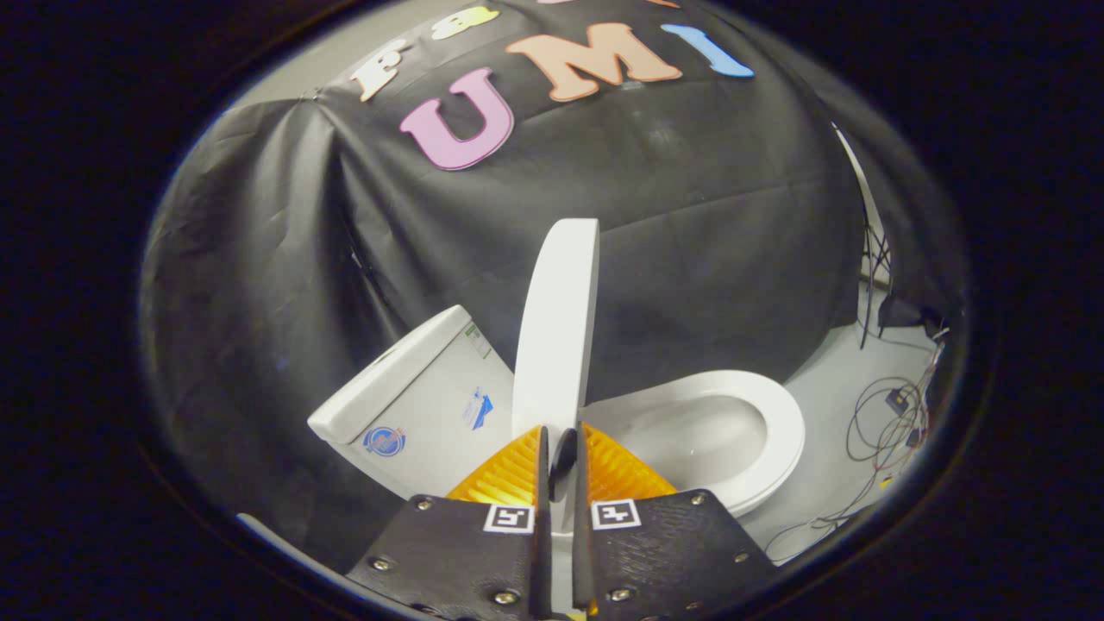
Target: Open the toilet lid.
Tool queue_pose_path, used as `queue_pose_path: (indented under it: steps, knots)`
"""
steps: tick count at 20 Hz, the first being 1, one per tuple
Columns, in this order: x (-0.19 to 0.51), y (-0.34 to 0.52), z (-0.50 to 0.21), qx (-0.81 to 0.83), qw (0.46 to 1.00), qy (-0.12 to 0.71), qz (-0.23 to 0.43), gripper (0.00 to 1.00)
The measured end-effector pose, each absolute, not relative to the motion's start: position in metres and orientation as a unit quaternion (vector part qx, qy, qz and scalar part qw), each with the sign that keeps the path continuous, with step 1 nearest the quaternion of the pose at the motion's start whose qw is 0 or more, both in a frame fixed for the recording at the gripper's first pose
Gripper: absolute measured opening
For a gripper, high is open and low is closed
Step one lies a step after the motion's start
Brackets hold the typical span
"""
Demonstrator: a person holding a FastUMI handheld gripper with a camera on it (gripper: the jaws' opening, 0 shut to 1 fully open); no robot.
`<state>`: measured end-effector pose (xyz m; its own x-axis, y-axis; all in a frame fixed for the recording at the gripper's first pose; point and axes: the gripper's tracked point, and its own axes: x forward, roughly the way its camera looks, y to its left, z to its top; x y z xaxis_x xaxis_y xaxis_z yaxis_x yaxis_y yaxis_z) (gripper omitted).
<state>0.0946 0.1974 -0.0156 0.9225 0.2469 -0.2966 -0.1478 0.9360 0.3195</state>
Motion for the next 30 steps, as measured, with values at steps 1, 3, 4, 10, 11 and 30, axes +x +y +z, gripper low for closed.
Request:
queue_pose_path:
  steps: [1, 3, 4, 10, 11, 30]
  knots:
    - [0.096, 0.202, -0.013, 0.132, 0.972, 0.165, 0.102, 0.10]
    - [0.098, 0.213, -0.010, 0.109, 0.976, 0.158, 0.106, 0.11]
    - [0.099, 0.218, -0.008, 0.101, 0.977, 0.155, 0.107, 0.12]
    - [0.097, 0.248, 0.002, 0.071, 0.980, 0.141, 0.119, 0.12]
    - [0.097, 0.252, 0.001, 0.061, 0.981, 0.137, 0.121, 0.12]
    - [0.094, 0.340, 0.010, -0.018, 0.985, 0.089, 0.145, 0.12]
